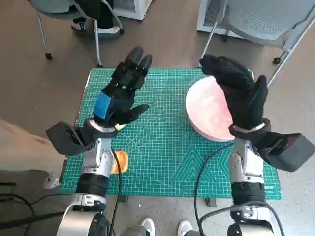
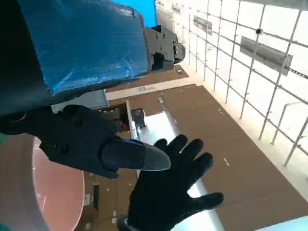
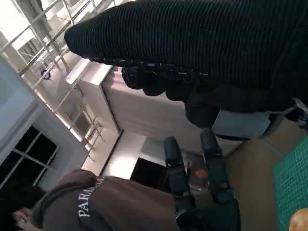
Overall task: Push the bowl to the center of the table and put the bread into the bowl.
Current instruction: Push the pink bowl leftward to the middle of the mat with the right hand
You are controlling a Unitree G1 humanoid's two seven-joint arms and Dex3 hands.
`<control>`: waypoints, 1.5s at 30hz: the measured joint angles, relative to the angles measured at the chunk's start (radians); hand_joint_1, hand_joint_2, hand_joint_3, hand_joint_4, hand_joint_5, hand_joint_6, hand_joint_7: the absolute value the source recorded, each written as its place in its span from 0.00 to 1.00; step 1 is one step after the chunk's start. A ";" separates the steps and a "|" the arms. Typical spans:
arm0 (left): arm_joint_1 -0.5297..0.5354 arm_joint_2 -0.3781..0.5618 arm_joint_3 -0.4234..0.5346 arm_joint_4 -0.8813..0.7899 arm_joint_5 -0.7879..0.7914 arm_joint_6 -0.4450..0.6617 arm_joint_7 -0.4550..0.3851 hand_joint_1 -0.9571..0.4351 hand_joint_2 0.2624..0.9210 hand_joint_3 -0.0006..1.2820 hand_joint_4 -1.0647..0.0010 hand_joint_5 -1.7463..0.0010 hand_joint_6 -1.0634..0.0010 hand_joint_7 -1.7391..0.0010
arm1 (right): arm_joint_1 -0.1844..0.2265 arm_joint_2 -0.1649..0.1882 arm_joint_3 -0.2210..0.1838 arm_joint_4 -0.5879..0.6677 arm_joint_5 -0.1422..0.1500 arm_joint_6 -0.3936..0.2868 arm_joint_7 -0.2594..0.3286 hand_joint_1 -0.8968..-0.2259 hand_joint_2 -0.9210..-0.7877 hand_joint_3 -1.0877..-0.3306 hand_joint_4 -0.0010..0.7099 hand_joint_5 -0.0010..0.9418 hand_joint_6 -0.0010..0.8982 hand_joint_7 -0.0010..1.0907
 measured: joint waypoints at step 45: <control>0.002 0.005 -0.012 0.008 0.012 0.001 -0.003 0.33 1.00 0.16 0.96 1.00 0.81 0.99 | 0.048 0.024 0.007 -0.058 -0.003 0.020 -0.038 0.40 0.00 0.51 0.37 0.00 0.20 0.34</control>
